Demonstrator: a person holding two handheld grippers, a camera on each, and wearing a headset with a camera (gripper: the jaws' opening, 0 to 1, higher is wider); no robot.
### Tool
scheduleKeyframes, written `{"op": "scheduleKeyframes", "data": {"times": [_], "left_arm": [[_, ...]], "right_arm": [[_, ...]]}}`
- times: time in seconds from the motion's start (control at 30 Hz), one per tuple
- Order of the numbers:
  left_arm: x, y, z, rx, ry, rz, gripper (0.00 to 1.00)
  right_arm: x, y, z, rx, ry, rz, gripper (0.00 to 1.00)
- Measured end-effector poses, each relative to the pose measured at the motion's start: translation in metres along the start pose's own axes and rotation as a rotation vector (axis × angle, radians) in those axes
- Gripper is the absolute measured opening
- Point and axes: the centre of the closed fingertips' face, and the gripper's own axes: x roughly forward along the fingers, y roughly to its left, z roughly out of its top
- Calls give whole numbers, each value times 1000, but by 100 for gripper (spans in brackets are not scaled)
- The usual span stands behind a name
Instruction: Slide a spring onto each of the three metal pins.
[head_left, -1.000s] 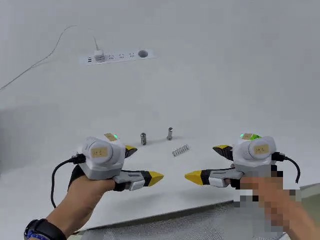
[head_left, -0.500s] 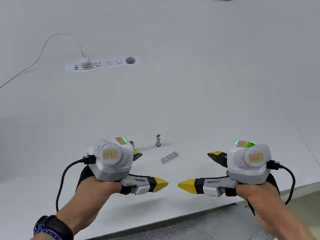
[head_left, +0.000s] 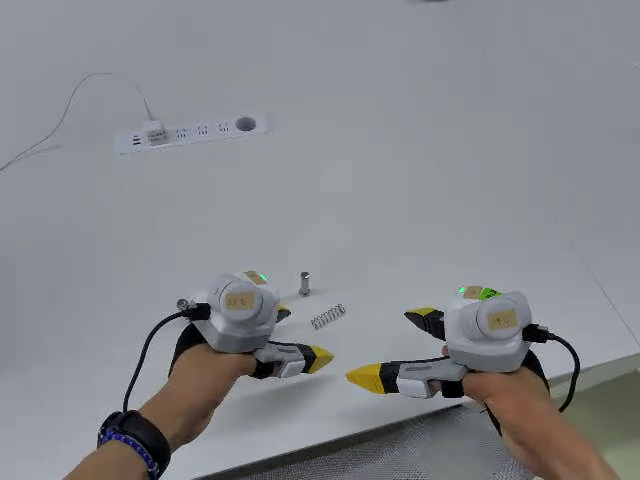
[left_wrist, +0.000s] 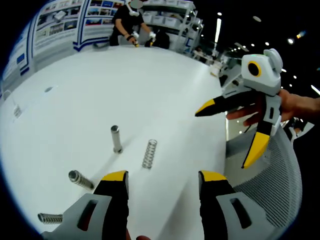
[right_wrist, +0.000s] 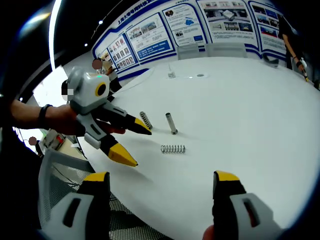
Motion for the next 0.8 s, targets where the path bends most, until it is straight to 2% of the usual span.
{"op": "scheduleKeyframes", "data": {"times": [0.27, 0.8], "left_arm": [[16, 5, -6, -11, 28, 32, 49], [36, 14, 2, 17, 24, 65, 29]], "right_arm": [[-3, -1, -1, 8, -4, 3, 86], [-6, -2, -3, 19, -8, -1, 85]]}}
